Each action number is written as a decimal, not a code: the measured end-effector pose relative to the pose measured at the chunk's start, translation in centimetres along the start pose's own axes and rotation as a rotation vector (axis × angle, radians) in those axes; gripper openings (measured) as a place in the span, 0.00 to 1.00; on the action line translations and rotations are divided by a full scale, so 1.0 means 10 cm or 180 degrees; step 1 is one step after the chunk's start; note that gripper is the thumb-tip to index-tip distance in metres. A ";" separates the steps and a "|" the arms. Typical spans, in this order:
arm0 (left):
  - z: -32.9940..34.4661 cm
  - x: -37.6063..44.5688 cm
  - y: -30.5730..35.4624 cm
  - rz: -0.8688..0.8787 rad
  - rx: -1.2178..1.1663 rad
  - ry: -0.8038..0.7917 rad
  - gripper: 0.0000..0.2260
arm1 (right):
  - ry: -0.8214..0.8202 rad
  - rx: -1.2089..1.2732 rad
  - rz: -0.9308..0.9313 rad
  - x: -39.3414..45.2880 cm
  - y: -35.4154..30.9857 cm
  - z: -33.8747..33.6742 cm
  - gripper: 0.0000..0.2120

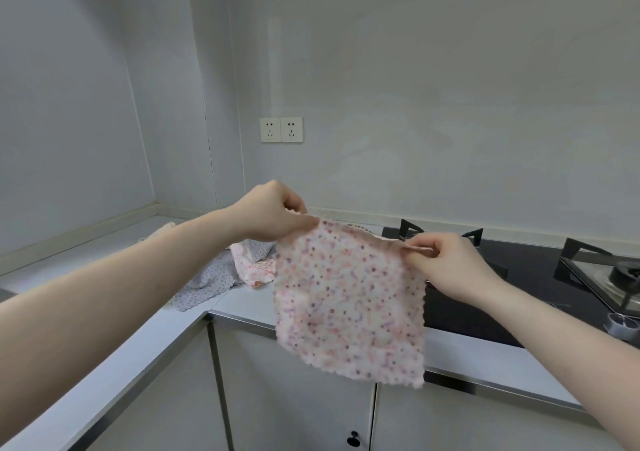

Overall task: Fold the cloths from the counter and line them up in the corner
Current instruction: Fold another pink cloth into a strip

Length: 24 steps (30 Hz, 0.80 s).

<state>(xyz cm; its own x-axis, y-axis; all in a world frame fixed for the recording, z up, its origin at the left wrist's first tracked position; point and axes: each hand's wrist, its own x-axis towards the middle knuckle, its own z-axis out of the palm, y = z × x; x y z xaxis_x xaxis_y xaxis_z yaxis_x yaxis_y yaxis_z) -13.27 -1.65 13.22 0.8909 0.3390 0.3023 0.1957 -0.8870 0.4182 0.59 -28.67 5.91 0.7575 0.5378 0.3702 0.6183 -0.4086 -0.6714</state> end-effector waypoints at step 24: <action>1.19 0.50 -0.41 -0.0206 -0.0323 0.0398 0.07 | 0.0372 -0.0057 0.0652 0.54 0.70 0.34 0.08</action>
<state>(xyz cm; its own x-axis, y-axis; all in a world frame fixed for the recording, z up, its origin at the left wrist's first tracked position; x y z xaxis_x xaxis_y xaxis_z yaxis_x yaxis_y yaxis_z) -4.78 -0.09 2.85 0.8186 0.4363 0.3734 0.2029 -0.8281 0.5226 8.33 -26.08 1.01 0.8860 0.3536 0.3000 0.4520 -0.5140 -0.7291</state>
